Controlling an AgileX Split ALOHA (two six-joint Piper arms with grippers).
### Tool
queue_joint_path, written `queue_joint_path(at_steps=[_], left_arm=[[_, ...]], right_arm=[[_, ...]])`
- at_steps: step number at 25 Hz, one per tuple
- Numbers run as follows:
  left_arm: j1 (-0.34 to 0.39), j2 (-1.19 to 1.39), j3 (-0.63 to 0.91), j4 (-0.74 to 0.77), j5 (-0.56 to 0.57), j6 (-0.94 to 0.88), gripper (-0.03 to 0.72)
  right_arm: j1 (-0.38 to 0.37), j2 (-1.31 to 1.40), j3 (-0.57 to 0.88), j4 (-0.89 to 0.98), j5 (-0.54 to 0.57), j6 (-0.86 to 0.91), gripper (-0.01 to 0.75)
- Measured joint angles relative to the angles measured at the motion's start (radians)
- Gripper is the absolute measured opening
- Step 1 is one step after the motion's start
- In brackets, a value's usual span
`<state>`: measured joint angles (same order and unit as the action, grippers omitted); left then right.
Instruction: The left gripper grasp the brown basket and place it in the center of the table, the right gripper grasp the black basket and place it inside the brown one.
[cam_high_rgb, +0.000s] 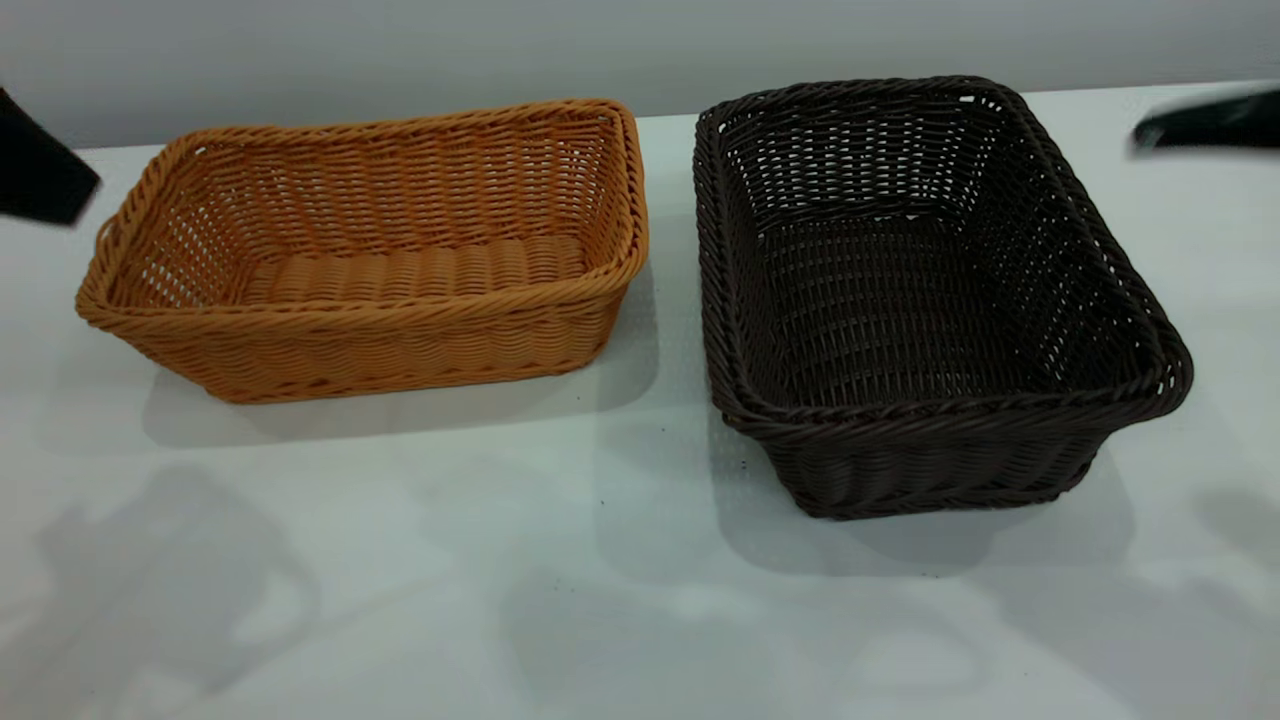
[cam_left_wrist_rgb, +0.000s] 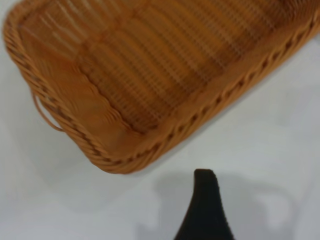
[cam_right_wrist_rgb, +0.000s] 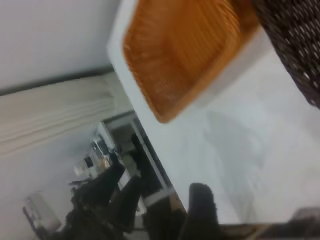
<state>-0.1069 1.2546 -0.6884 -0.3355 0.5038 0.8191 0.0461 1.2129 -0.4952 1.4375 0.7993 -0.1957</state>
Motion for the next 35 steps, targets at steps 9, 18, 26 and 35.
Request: queue_joint_path(at_steps=[9,18,26,35], left_arm=[[-0.062,0.047,0.000,0.002,-0.095,0.023,0.489],[-0.125,0.117,-0.008,0.006,-0.097,0.022,0.489],[-0.138,0.117,-0.008,0.005,-0.132,0.023,0.489],[-0.138,0.117,-0.008,0.002,-0.132,0.023,0.489]], right_arm=[[0.265,0.232,0.000,0.148,-0.240,0.187,0.507],[0.436,0.350,0.000,0.289,-0.356,0.207,0.464],[0.436,0.395,-0.001,0.311,-0.462,0.206,0.463],[0.436,0.407,-0.016,0.308,-0.534,0.226,0.462]])
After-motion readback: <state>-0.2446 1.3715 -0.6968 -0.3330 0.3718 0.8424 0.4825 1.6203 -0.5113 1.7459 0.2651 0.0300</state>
